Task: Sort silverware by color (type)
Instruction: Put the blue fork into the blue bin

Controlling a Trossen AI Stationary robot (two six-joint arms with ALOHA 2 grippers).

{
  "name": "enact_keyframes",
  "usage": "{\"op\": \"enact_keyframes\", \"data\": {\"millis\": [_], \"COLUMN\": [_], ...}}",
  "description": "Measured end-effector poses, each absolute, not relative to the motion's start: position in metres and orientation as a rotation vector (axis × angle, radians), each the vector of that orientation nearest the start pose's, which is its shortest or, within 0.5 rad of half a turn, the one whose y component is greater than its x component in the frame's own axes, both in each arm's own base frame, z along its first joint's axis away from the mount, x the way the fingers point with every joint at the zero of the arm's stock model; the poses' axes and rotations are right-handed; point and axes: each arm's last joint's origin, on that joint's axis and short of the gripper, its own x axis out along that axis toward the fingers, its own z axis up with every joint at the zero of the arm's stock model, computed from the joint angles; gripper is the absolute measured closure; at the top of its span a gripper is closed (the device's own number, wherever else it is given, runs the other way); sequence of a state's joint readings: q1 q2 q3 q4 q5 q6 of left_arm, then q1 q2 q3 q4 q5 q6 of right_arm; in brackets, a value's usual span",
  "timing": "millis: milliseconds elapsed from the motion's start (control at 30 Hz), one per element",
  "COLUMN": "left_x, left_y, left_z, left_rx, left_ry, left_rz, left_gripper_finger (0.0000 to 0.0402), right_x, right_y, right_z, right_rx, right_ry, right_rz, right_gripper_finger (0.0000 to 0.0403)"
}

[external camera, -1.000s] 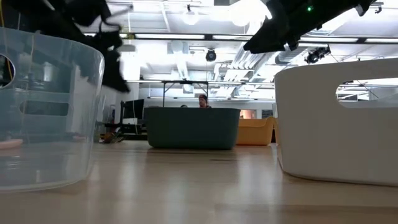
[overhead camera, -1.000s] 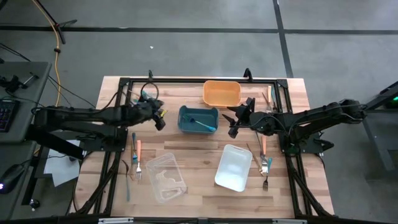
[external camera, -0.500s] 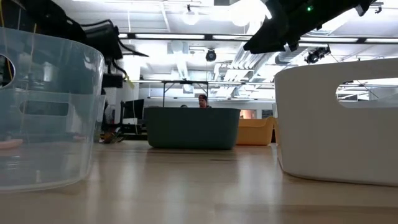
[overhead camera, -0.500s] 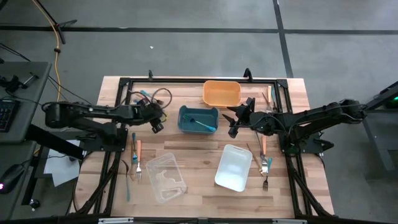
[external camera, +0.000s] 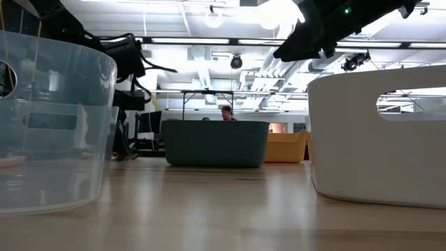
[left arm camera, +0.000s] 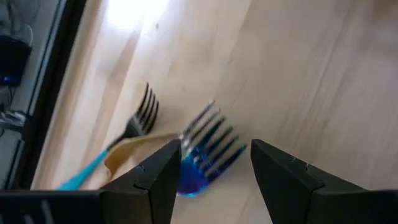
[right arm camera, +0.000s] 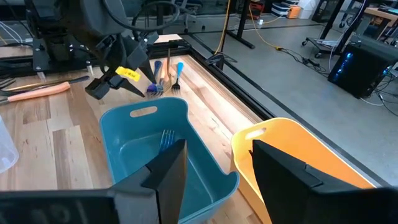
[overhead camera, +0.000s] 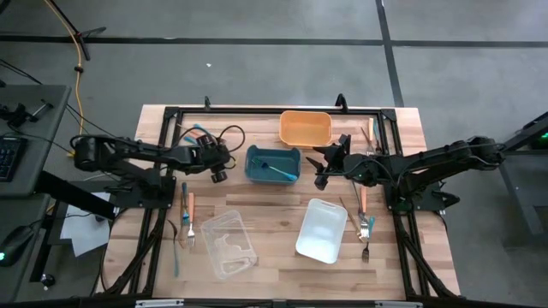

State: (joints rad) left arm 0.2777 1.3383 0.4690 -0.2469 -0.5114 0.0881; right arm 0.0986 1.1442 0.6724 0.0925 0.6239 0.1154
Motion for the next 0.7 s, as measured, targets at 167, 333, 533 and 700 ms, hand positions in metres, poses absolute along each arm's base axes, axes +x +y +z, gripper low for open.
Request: {"op": "enact_keyframes", "data": {"millis": [167,333,533,700], "left_x": [0.1922,0.1926,0.1929,0.1926], "left_y": [0.0725,0.0734,0.0735,0.0736], "left_z": [0.1239,0.1208,0.1193,0.1195], "left_rx": [0.198,0.197,0.211,0.216], "left_ry": [1.188,1.202,1.214,1.216], "left_rz": [0.665,0.666,0.655,0.661], "left_gripper_finger": [0.0215,0.0246,0.0338,0.0392], "right_x": [0.2415,0.2415,0.2415,0.2415], "right_y": [0.0068,0.0068,0.0068,0.0069], "right_z": [0.2521,0.2522,0.2522,0.2522], "right_rx": [-0.024,-0.024,-0.024,-0.024], "right_ry": [0.328,0.328,0.328,0.328], "right_rz": [-0.539,-0.539,-0.539,-0.539], "right_gripper_finger": [0.0226,0.0226,0.0226,0.0226]}}
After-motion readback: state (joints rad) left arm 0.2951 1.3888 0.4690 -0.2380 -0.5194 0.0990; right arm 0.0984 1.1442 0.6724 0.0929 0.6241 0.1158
